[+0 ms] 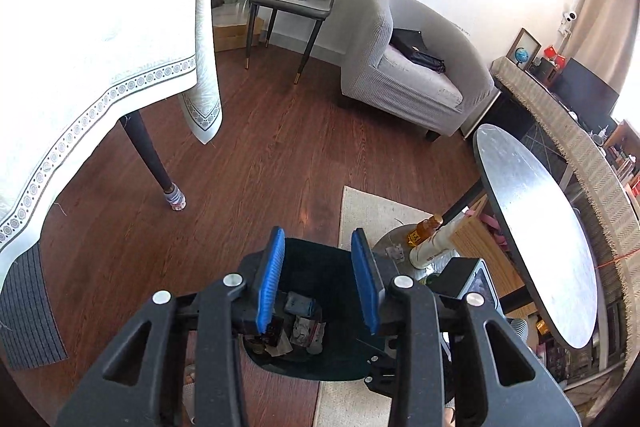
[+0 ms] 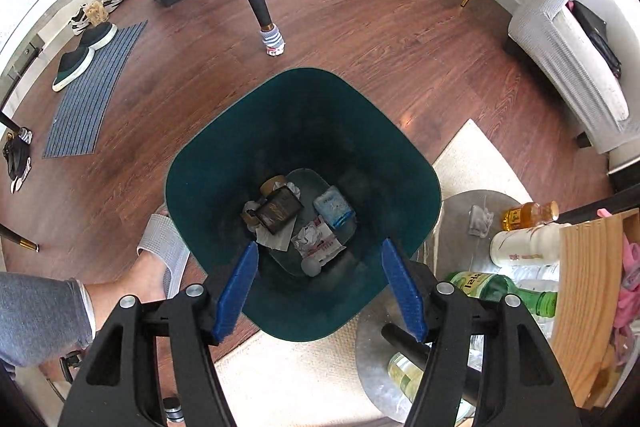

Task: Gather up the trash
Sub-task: 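Open the left tool to drop the paper ball while the right tool releases the black bag, then withdraw both open tools from the bin back over the table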

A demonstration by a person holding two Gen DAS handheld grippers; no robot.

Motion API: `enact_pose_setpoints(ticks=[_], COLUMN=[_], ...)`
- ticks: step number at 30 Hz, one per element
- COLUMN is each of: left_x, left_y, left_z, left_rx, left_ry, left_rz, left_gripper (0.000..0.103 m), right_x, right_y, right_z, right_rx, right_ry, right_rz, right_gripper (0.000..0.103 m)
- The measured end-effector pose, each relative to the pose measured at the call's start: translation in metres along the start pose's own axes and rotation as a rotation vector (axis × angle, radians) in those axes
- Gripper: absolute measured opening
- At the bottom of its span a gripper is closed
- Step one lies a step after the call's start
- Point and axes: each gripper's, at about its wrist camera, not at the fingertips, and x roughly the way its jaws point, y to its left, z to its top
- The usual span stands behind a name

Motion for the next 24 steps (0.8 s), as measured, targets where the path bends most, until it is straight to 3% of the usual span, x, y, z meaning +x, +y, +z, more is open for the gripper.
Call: enact_pose_setpoints(ticks=[4,13,18,24], left_x=[-0.007,-0.015,-0.017,-0.017], left_y=[-0.006,-0.026,-0.045,-0.078], left_z=[0.002,0.004,-0.002,-0.017], left_rx=[0.020,0.065,0.116,0.235], left_ry=[-0.025,-0.068,-0.079,-0.109], left_rz=[0.012,-0.001,-0.004,0.076], left_gripper=[0.036,0.041,0.056,0.079], right_x=[-0.024,-0.102,-0.133,-0.162], right_y=[-0.003,-0.028,-0.053,-0.098], right_z=[-0.002,-0.013,-0.029,-0.066], right_rx=[0.013,0.096,0.175,0.318], right_ry=[-0.080,-0.316,-0.409,-0.481], right_rz=[0.012,-0.026,-0.073,-0.124], right_gripper=[0.056,0.054,0.054,0.054])
